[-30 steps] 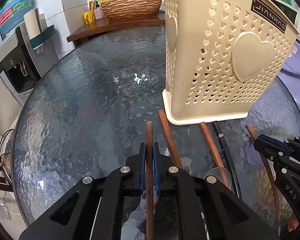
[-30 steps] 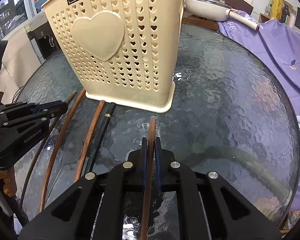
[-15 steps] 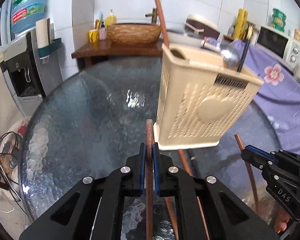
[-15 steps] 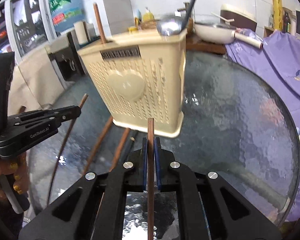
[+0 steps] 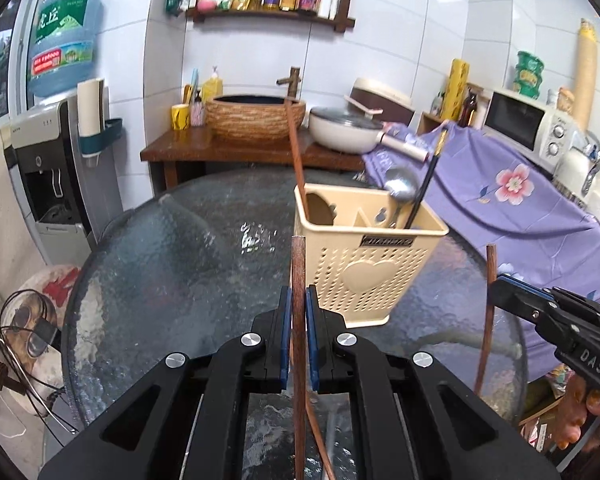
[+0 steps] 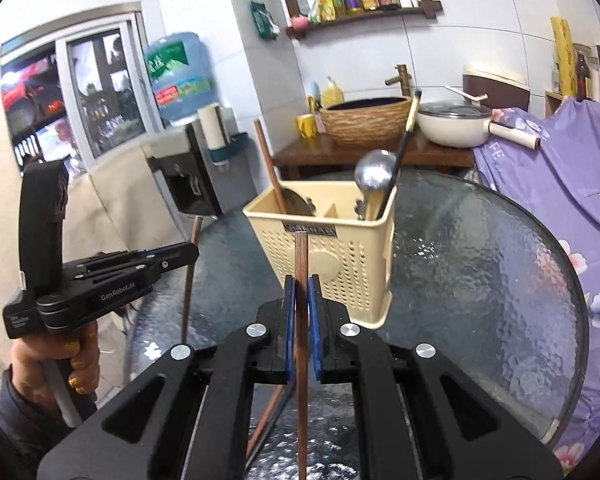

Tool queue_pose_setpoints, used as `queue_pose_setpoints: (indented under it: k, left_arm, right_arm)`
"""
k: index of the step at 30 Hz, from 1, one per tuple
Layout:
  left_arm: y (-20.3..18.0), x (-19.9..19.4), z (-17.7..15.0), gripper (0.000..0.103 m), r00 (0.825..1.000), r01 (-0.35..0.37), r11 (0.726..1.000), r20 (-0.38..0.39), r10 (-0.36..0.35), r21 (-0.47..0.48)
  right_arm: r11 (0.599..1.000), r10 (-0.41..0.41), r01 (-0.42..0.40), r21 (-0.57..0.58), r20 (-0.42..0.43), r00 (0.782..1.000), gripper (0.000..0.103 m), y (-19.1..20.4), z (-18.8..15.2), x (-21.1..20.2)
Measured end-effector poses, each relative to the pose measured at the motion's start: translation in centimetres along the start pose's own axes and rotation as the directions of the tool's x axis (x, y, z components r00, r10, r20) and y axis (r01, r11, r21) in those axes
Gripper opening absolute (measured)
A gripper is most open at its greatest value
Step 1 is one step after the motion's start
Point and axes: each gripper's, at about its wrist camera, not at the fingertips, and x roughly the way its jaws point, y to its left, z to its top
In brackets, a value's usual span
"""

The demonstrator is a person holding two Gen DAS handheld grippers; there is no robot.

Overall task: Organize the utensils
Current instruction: 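Lift both wooden chopsticks upright and carry them over the holder, then lower both chopsticks into the holder and open both tools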

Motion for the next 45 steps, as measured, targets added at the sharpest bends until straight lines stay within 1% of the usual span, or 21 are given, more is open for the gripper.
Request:
queue_pose_setpoints:
  k: [3,9,14,19,23,28,31,34,37,40,43,45]
  left_arm:
    - [-0.2,-1.9,0.5,0.007,0.999,0.012,1.0,0.039,-0.013,0.006]
    - [-0.5,-4.4,1.3,0.007,0.994,0.049,0.999,0.098,-0.05,0.007]
    - [-1.0,-4.8,1.5,0.007,0.992,0.053,0.998,0.112,-0.055,0.021]
    - [-1.3,-5.2,2.1,0.007,0.989,0.083,0.996,0.119,-0.084,0.016]
    - [-1.5,-5.7,3.0,0.007,0.987,0.082,0.996,0.134,-0.086,0.032]
    - [-2.2,-6.6,5.1,0.007,0.981,0.098,0.994,0.165,-0.106,0.055]
    - [-2.5,-7.1,7.2,0.007,0.974,0.095,0.994,0.198,-0.106,0.061]
    - [-2.7,-7.9,10.0,0.007,0.963,0.077,0.995,0.253,-0.091,0.062]
    - [-2.9,-7.8,12.8,0.007,0.955,0.08,0.996,0.284,-0.089,0.046]
    - [-3.1,-7.0,15.1,0.007,0.948,0.059,0.998,0.312,-0.066,0.032]
    - [-3.3,-5.9,16.4,0.007,0.943,0.059,0.998,0.326,-0.06,0.014]
    - [-3.2,-4.9,16.7,0.007,0.942,0.051,0.999,0.332,-0.05,0.004]
  right_arm:
    - [1.0,0.019,-0.019,0.0,0.02,1.0,0.007,0.2,0.6,-1.2]
    - [0.999,0.018,-0.016,-0.029,0.064,0.998,0.007,1.2,1.1,-3.2]
    - [0.998,0.026,-0.021,-0.052,0.082,0.996,0.007,1.9,1.9,-3.9]
    - [0.996,0.037,-0.03,-0.087,0.076,0.996,0.007,2.8,2.8,-3.7]
    - [0.993,0.05,-0.042,-0.11,0.072,0.996,0.007,3.3,4.0,-3.7]
    - [0.991,0.057,-0.046,-0.125,0.087,0.995,0.007,3.7,6.6,-4.3]
    - [0.99,0.054,-0.038,-0.138,0.108,0.993,0.007,4.0,8.9,-4.8]
    - [0.988,0.03,-0.006,-0.156,0.15,0.988,0.007,4.4,11.8,-5.4]
    - [0.988,0.009,0.022,-0.153,0.195,0.981,0.007,4.5,14.6,-5.8]
    - [0.987,-0.025,0.062,-0.149,0.237,0.971,0.007,4.3,17.3,-5.5]
    - [0.982,-0.067,0.112,-0.154,0.27,0.96,0.007,3.9,18.9,-4.7]
    - [0.982,-0.083,0.127,-0.142,0.28,0.956,0.007,3.2,19.2,-3.6]
